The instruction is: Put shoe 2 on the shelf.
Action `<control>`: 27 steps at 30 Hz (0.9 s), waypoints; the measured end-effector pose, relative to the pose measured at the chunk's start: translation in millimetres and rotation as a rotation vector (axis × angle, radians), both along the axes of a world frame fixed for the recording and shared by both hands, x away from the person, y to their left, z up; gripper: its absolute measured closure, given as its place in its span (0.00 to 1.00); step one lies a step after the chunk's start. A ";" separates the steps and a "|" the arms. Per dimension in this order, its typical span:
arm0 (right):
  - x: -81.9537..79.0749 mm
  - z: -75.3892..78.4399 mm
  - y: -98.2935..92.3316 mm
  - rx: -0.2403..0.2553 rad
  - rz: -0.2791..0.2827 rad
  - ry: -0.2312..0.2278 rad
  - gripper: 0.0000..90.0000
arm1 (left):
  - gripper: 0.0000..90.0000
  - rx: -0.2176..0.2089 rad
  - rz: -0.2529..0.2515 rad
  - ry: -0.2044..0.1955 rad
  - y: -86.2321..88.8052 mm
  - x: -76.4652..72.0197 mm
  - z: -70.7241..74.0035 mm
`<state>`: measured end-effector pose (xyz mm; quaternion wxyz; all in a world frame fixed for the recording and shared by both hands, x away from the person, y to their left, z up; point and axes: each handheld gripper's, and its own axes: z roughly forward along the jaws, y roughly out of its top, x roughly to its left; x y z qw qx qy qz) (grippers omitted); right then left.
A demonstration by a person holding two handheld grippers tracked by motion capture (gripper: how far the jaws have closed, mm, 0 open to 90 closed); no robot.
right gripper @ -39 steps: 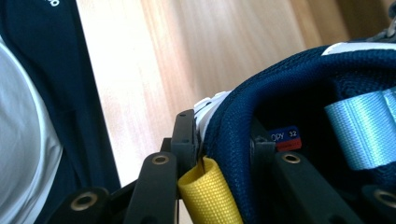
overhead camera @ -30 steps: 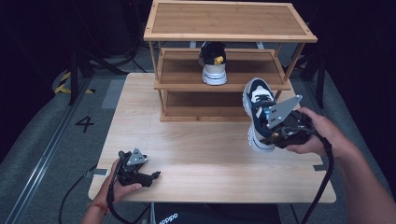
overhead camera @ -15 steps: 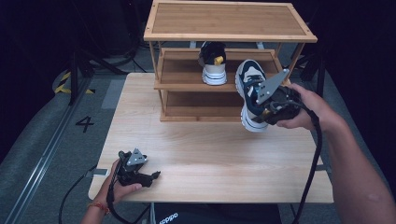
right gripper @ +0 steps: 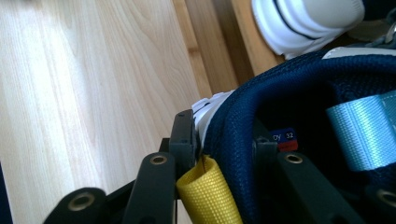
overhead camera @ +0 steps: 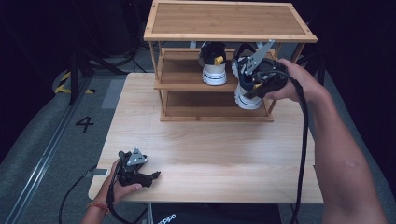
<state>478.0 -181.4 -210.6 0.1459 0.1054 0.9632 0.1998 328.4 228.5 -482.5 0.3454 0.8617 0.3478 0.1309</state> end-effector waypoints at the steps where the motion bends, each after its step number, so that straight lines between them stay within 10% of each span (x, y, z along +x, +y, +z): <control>1: 4.2 0.2 1.1 0.003 0.003 0.006 0.78 | 0.18 0.004 -0.001 -0.003 0.3 -0.1 0.2; 9: 36.2 -1.4 8.1 -0.005 -0.026 0.045 0.77 | 0.18 -0.005 0.000 0.003 0.1 -0.9 -0.1; 27: 60.4 1.2 26.8 -0.098 -0.056 -0.036 0.66 | 0.18 -0.001 -0.002 -0.004 0.3 -0.5 0.1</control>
